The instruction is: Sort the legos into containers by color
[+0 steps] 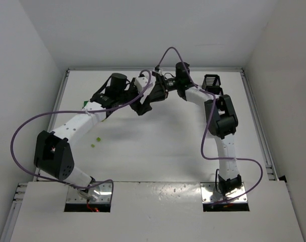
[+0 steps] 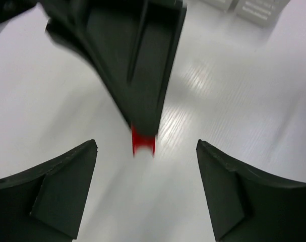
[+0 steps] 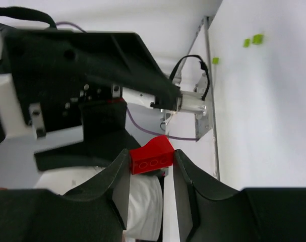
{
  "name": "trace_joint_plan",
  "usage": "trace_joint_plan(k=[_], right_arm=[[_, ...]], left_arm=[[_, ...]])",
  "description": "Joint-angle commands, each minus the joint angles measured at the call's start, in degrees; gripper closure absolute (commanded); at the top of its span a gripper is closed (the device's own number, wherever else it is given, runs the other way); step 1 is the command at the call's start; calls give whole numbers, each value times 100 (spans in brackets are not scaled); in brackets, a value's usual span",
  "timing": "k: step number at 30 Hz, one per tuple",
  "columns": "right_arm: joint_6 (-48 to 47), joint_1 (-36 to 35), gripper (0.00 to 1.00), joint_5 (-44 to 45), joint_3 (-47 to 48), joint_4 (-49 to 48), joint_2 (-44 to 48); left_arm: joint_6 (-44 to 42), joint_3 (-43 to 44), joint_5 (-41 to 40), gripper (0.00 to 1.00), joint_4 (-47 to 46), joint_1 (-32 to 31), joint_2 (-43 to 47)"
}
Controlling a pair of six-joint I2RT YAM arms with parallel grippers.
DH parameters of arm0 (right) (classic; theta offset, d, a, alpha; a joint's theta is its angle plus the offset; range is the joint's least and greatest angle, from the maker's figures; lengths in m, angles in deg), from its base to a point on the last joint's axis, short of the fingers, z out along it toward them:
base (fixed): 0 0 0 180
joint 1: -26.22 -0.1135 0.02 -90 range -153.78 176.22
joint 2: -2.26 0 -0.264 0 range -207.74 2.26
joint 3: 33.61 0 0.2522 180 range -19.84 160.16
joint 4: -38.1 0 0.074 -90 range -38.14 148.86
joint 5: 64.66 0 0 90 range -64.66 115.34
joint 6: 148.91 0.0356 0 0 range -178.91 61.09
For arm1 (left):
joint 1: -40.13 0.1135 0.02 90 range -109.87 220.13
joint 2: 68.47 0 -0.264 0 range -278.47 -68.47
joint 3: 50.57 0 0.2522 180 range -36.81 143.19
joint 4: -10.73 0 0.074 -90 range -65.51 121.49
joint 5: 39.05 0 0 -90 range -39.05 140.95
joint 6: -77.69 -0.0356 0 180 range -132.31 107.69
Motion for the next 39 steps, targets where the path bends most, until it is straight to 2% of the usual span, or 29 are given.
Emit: trace_joint_plan(k=[1,5,8,9,10,12,13,14,15,18,23,32,39], right_arm=[[-250,611,100,-35,-284,-279,503],[-478,1279,100,52,-461,-279,748],[-1188,1868,100,438,-382,666,942],[-2175,2008,100,622,-277,1941,1004],[-3603,2253,100,1190,55,3694,1109],[-5200,2405,100,2191,591,5469,1215],[-5774,2405,100,3337,1047,6000,1276],[-6423,2405,100,3784,1182,6501,1416],[-6552,2457,100,4510,1183,6576,1504],[-7016,2590,100,5690,1131,6743,1759],[-7686,2722,100,6845,771,6893,2094],[-8126,2722,100,7408,550,7025,1761],[-8188,2660,100,7909,814,6902,1391]], left_arm=[[83,-152,-74,9,-174,187,539],[479,-152,-574,0,-68,433,715],[777,84,-1145,0,370,565,715],[856,215,-1329,0,606,566,576],[918,217,-1331,0,609,635,575],[919,165,-1402,0,609,688,575],[919,164,-1462,0,609,689,575],[858,242,-1585,0,696,689,514],[857,321,-1691,0,844,689,461],[997,638,-2288,0,1117,689,206],[928,981,-2843,0,1435,856,-66],[1068,1570,-3123,0,1830,1401,-506],[1016,1343,-3493,0,1935,1576,-454]])
